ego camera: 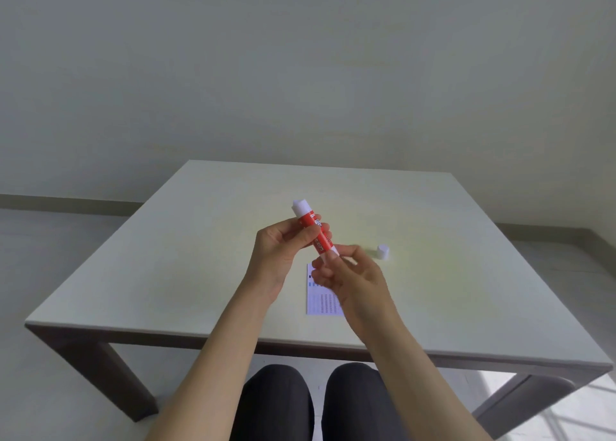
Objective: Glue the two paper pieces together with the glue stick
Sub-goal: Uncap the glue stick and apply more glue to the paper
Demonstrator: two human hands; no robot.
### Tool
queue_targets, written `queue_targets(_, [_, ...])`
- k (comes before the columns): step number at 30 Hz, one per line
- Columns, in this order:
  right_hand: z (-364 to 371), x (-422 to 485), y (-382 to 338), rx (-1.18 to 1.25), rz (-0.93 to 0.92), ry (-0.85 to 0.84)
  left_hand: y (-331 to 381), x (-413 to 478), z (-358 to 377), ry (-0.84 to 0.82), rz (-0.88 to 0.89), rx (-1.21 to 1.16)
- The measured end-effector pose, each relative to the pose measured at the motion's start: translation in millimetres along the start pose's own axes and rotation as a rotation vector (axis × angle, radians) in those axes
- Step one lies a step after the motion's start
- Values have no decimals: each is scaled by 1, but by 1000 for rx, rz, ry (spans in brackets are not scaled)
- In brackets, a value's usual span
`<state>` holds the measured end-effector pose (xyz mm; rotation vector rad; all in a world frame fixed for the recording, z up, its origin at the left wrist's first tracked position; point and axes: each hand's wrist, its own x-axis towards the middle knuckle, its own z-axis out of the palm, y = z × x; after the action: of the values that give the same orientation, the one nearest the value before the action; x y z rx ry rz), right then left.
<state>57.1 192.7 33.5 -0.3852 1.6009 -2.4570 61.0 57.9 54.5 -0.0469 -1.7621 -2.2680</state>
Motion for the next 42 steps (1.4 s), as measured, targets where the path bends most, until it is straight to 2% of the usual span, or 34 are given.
queue_targets(2, [1, 3, 15, -729, -563, 211, -1, -1, 6, 98, 4, 0])
queue_targets(3, [0, 7, 20, -1005, -782, 261, -3, 0, 8, 158, 12, 29])
queue_targets(4, [-2, 12, 21, -1163, -903, 261, -5, 1, 10, 222, 28, 84])
queue_targets(5, [-4, 17, 22, -1223, -900, 196, -7, 2, 9, 282, 48, 157])
queue_targets(8, [-26, 38, 26, -1282, -578, 40, -9, 6, -4, 368, 121, 430])
queue_targets(12, [-81, 75, 31, -1662, -233, 200, -9, 7, -32, 269, 164, 790])
queue_targets(14, [-101, 84, 33, -1809, -45, 192, -7, 7, -41, 255, 155, 858])
queue_targets(16, [-109, 85, 38, -1863, -38, 176, -6, 5, -45, 251, 173, 887])
queue_targets(19, [-110, 73, 43, -1750, -167, 182, -6, 2, -43, 223, 205, 922])
queue_targets(22, [-95, 59, 37, -1364, -143, 181, -13, -4, -36, 181, 201, 973])
queue_targets(25, [-64, 37, 28, -898, -225, 237, -20, -12, -28, 138, 189, 1020])
queue_targets(27, [-43, 24, 24, -718, -269, 255, -23, -14, -21, 120, 179, 1023])
queue_targets(30, [-25, 16, 16, -537, -235, 267, -22, -14, -10, 96, 183, 1035])
queue_targets(32, [-23, 17, 10, -540, -246, 252, -21, -14, -8, 81, 209, 1097])
queue_targets(35, [-26, 18, 5, -673, -288, 169, -19, -14, -8, 65, 248, 1224])
queue_targets(40, [-31, 22, -3, -791, -233, -81, -14, -15, -7, -4, 289, 1303])
queue_targets(42, [-27, 21, -4, -893, -219, -70, -15, -17, -7, -4, 305, 1325])
